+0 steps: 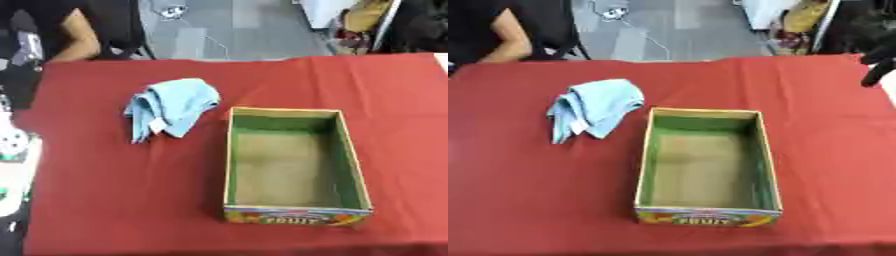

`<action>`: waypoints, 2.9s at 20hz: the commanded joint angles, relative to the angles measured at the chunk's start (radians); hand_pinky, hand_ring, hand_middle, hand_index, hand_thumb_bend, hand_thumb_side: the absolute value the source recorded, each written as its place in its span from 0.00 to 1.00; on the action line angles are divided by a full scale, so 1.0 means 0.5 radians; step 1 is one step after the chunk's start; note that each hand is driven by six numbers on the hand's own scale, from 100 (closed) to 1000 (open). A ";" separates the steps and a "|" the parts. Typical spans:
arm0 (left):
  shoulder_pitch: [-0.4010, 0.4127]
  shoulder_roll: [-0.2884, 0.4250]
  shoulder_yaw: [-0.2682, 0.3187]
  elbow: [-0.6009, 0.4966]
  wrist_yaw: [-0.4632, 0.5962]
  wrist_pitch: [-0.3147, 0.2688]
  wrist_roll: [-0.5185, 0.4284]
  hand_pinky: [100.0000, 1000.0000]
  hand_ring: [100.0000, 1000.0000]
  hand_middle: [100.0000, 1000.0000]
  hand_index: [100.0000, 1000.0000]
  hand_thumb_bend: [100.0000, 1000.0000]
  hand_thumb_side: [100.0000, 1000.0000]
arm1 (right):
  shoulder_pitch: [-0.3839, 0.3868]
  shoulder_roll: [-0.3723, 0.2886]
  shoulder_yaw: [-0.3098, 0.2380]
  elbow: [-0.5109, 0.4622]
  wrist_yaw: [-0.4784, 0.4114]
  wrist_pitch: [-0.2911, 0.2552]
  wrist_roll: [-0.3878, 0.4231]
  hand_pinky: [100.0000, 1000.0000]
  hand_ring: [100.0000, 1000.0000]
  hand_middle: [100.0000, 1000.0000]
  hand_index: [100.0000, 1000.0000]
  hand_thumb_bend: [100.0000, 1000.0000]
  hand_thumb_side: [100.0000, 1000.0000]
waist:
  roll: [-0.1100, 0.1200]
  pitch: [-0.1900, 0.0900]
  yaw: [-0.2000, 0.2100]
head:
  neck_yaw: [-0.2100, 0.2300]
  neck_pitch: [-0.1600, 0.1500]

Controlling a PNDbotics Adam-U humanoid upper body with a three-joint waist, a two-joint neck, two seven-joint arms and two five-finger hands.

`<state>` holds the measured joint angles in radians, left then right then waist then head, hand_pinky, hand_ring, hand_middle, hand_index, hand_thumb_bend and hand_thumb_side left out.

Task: Pick up objects on the table and place them in the box.

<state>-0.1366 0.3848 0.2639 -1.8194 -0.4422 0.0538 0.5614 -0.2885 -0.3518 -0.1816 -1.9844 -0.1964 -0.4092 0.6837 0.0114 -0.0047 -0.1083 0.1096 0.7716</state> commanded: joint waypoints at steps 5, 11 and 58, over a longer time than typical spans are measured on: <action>-0.016 0.048 -0.003 -0.043 -0.008 -0.003 -0.005 0.43 0.56 0.79 0.78 0.27 0.69 | -0.018 -0.048 -0.009 -0.031 -0.008 -0.018 0.013 0.45 0.66 0.73 0.94 0.18 0.57 | 0.002 -0.013 -0.001 | 0.013 -0.003; -0.019 0.052 -0.008 -0.039 -0.014 0.006 -0.019 0.43 0.56 0.78 0.78 0.28 0.68 | -0.017 -0.048 -0.010 -0.031 -0.007 -0.017 0.014 0.45 0.66 0.73 0.94 0.18 0.57 | 0.002 -0.013 -0.013 | 0.013 -0.003; -1.266 0.109 -0.795 2.316 -1.065 0.253 -1.953 0.44 0.43 0.71 0.83 0.74 0.90 | -0.040 -0.010 0.032 -0.031 -0.063 0.011 0.075 0.45 0.65 0.73 0.94 0.17 0.58 | 0.004 -0.033 -0.138 | 0.108 -0.003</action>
<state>-0.7615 0.4343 -0.1291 -0.6663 -0.9550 0.1848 -0.3954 -0.2890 -0.3501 -0.1630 -1.9844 -0.2242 -0.3934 0.7082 0.0141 -0.0122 -0.1757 0.1508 0.7716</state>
